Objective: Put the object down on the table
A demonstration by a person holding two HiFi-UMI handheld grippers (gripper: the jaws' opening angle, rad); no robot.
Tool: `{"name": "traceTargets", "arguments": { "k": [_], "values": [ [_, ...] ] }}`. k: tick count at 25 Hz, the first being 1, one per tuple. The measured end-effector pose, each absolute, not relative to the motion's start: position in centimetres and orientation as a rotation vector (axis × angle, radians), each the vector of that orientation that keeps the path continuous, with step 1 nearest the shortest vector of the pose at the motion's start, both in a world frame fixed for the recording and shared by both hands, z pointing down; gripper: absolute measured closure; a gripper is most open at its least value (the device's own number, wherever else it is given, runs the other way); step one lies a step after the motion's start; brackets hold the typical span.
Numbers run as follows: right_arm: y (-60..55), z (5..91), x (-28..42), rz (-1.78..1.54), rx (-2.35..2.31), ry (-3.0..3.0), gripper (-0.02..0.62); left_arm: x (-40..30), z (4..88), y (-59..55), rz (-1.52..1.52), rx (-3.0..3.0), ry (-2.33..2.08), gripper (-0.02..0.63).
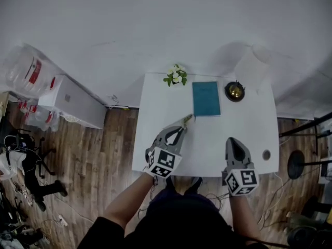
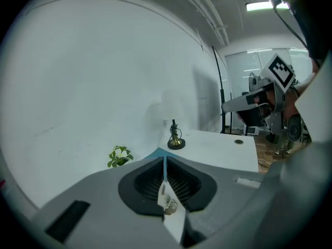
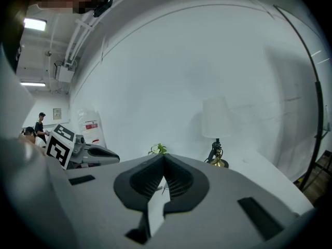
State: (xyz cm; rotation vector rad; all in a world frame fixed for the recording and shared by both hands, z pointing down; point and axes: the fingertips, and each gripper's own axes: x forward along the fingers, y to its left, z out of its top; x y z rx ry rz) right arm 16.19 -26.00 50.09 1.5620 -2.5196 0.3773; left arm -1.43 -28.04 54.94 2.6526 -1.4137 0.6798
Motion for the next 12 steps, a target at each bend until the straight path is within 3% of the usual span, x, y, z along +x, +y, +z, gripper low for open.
{"name": "traceTargets", "arguments": {
  "k": [12],
  "values": [
    [-26.3,41.2,14.6,0.118,1.568,-2.668,0.589,-3.1,41.4,-26.4,0.307,2.68,-1.552,0.588]
  ]
}}
